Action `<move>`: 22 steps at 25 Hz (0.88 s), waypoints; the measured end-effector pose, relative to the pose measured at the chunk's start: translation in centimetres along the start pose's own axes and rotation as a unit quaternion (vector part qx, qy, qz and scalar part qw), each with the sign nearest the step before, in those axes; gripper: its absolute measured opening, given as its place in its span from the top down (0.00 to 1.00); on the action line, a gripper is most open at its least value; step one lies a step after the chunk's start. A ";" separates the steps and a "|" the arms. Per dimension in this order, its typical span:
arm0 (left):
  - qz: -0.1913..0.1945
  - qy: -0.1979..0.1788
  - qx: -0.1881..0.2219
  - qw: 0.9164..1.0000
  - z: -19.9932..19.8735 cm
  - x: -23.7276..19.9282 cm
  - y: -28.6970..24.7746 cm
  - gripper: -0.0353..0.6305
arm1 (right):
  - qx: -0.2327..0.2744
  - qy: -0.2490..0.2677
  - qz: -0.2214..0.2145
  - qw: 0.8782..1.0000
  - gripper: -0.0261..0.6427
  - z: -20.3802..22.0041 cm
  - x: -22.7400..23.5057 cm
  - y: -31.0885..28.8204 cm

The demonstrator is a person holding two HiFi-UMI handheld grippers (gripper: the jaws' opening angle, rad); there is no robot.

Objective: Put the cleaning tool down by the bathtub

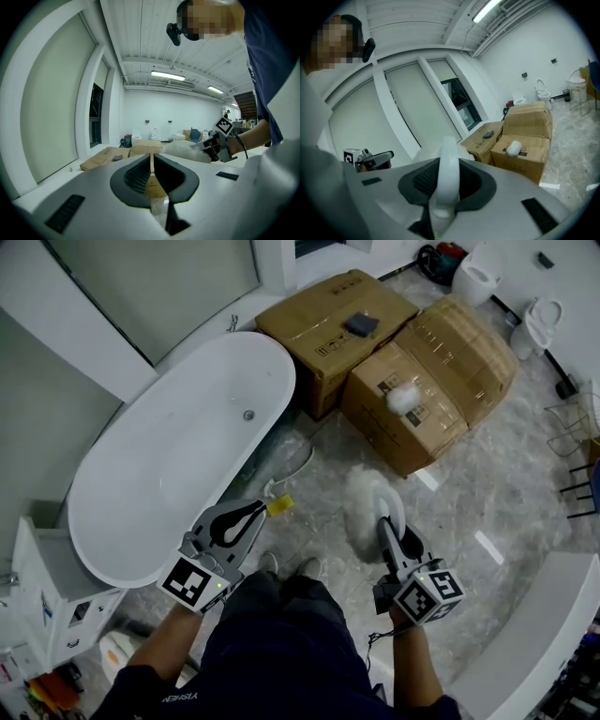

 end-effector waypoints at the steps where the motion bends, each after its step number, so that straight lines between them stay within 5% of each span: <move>1: -0.002 0.003 -0.005 1.000 0.4 -0.4 -0.6 0.88 | -0.003 -0.003 0.000 1.000 0.82 0.0 0.4 -0.7; 13: 0.023 0.035 -0.053 0.998 6.3 -8.8 -7.8 0.88 | -0.030 -0.012 0.044 0.998 0.82 1.3 5.0 -12.0; 22: 0.040 0.048 -0.088 0.994 15.2 -15.5 -13.9 0.88 | -0.052 -0.004 0.085 0.995 0.82 6.9 10.2 -22.2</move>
Point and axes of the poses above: the fingertips, and each gripper's own axes: y backward along the fingers, x to its right, z out of its underside, the point moved 6 cm from there along y, backward along the fingers, and after that the axes turned 7 degrees about z, right-handed, at the moved point
